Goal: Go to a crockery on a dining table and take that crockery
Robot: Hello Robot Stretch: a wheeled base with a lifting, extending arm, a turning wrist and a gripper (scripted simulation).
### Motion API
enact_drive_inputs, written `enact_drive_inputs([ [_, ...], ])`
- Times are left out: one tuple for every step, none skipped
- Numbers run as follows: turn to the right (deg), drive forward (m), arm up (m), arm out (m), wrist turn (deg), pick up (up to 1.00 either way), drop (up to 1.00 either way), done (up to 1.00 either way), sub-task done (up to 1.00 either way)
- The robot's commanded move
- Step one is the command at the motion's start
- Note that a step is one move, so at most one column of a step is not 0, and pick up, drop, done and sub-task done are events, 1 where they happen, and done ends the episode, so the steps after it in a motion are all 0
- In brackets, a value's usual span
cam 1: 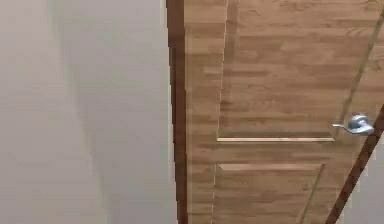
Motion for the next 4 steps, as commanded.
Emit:
enact_drive_inputs([
  [-45.0,0.0,0.0,0.0,0.0,0.0,0.0,0.0,0.0],
  [-45.0,0.0,0.0,0.0,0.0,0.0,0.0,0.0,0.0],
  [-21.0,0.0,0.0,0.0,0.0,0.0,0.0,0.0,0.0],
  [0.0,1.0,0.0,0.0,0.0,0.0,0.0,0.0,0.0],
])
